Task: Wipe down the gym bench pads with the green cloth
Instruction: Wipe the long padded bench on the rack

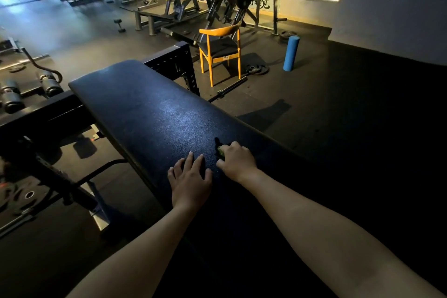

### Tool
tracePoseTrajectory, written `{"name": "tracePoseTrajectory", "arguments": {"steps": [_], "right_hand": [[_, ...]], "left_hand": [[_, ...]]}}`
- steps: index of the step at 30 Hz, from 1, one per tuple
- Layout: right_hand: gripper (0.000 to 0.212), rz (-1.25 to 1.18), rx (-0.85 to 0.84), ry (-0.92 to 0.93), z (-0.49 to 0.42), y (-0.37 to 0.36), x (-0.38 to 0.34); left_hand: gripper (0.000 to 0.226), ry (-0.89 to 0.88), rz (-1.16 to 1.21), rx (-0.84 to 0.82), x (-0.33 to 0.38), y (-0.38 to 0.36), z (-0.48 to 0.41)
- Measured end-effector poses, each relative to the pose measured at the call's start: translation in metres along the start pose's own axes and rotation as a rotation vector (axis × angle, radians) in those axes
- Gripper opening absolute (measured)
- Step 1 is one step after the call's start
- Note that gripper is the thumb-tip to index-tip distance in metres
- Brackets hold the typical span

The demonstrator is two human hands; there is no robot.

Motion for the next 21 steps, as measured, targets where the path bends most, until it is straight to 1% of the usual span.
{"name": "tracePoseTrajectory", "arguments": {"steps": [2,3,4,6,7,8,9,11,14,18,21], "right_hand": [[0.044,-0.028,-0.04,0.065,-0.002,0.004,0.006],[0.044,-0.034,-0.016,0.076,-0.004,0.009,0.012],[0.044,-0.032,0.044,0.056,-0.008,0.017,0.023],[0.039,0.009,0.212,-0.067,-0.015,0.035,0.053],[0.037,0.032,0.254,-0.154,-0.019,0.041,0.07],[0.034,0.046,0.244,-0.244,-0.022,0.043,0.087],[0.033,0.05,0.198,-0.321,-0.024,0.041,0.099],[0.032,0.072,0.108,-0.393,-0.022,0.03,0.109],[0.032,0.078,0.114,-0.345,-0.014,0.02,0.087],[0.034,-0.005,0.085,-0.192,-0.003,0.007,0.031],[0.034,-0.022,0.067,-0.068,0.009,-0.002,-0.004]], "left_hand": [[0.055,-0.012,0.003,0.01,0.0,0.002,0.001],[0.054,-0.014,0.007,0.016,-0.001,0.003,0.002],[0.054,-0.016,0.011,0.018,-0.001,0.003,0.002],[0.053,-0.02,0.02,0.022,0.0,0.003,0.002],[0.053,-0.021,0.024,0.024,0.001,0.003,0.001],[0.053,-0.022,0.025,0.024,0.001,0.003,0.001],[0.053,-0.023,0.023,0.023,0.001,0.002,0.001],[0.054,-0.021,0.019,0.021,0.0,0.002,0.001],[0.054,-0.014,0.028,0.022,0.001,0.002,0.001],[0.054,-0.009,0.019,0.022,0.001,0.001,0.0],[0.054,-0.013,0.02,0.022,-0.001,0.002,0.0]]}}
Point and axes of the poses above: each hand's wrist, its own z-axis away from the middle knuckle, its own y-axis out of the back of the hand, x = y × z, the point moved 6 cm from there along -z, towards the middle knuckle, and after that the axes turned 6 degrees about z, right-handed, at the moved point
